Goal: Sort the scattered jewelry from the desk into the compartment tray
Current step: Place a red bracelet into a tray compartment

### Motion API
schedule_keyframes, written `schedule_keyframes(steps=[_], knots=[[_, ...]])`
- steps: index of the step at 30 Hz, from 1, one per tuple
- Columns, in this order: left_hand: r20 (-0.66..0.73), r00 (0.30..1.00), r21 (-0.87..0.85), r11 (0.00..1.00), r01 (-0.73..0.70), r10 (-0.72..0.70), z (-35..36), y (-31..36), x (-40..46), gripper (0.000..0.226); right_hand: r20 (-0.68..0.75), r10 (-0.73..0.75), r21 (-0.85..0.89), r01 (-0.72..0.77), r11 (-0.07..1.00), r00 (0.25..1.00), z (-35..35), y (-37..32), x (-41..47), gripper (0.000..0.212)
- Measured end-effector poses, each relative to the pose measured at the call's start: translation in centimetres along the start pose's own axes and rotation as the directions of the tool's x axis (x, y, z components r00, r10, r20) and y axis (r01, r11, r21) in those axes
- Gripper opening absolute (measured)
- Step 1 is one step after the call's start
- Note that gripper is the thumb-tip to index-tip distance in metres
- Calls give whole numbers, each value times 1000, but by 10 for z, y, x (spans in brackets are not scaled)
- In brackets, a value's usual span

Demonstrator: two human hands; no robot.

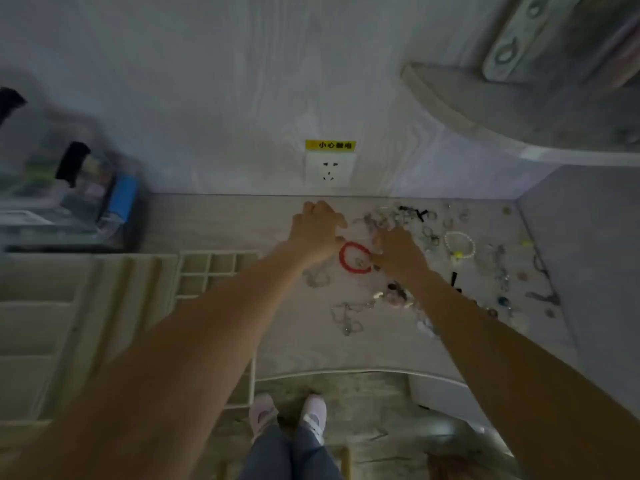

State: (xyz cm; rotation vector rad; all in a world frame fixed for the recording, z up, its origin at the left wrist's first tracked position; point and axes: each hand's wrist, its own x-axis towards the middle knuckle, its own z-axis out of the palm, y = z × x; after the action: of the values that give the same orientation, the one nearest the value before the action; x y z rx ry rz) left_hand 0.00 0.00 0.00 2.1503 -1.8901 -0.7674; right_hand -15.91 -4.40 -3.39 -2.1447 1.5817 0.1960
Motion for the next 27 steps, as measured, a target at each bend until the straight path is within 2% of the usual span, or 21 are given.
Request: schedule_keyframes(steps=[3,5,8,9,11,13,16,19,21,22,25,27], knots=[[-52,999,117,993,-9,15,25,0,2,40,-48,-11,-202,1,979,999,7,-2,2,37],[-82,997,127,992,-5,16,40,-3,1,37,-55,-22,-239,8,971,998,10,-6,1,33],[-174,985,96,995,3,14,49,-4,2,29,-53,-68,-203,56,978,996,11,-7,3,35],[-193,981,45,999,9,0,50,-3,1,26,-49,-79,-158,70,985,996,9,-9,2,36],[-226,974,-117,993,1,-27,46,-3,-3,25,-69,-95,81,101,992,993,-1,-16,-6,28],[-229,973,-337,940,-54,-27,34,-4,-12,30,-97,-147,386,174,906,984,-15,-26,-17,9],[-178,984,-594,798,-98,-12,4,-7,-35,30,-135,-265,554,294,779,955,-36,-46,-32,8],[-155,987,-655,752,-74,-39,-27,-18,-58,24,-77,-299,723,259,640,951,-53,-75,-43,16],[-177,982,-664,745,-65,-73,-46,-29,-74,32,7,-344,850,175,496,939,-63,-96,-50,15],[-190,977,-683,728,-62,-95,-53,-35,-81,40,40,-374,877,147,457,926,-65,-105,-54,13],[-181,975,-736,676,-46,-130,-81,-62,-109,61,132,-456,878,111,467,880,-71,-142,-63,10],[-154,983,-779,624,-57,-102,-98,-83,-130,60,173,-513,888,92,450,841,-70,-170,-68,12]])
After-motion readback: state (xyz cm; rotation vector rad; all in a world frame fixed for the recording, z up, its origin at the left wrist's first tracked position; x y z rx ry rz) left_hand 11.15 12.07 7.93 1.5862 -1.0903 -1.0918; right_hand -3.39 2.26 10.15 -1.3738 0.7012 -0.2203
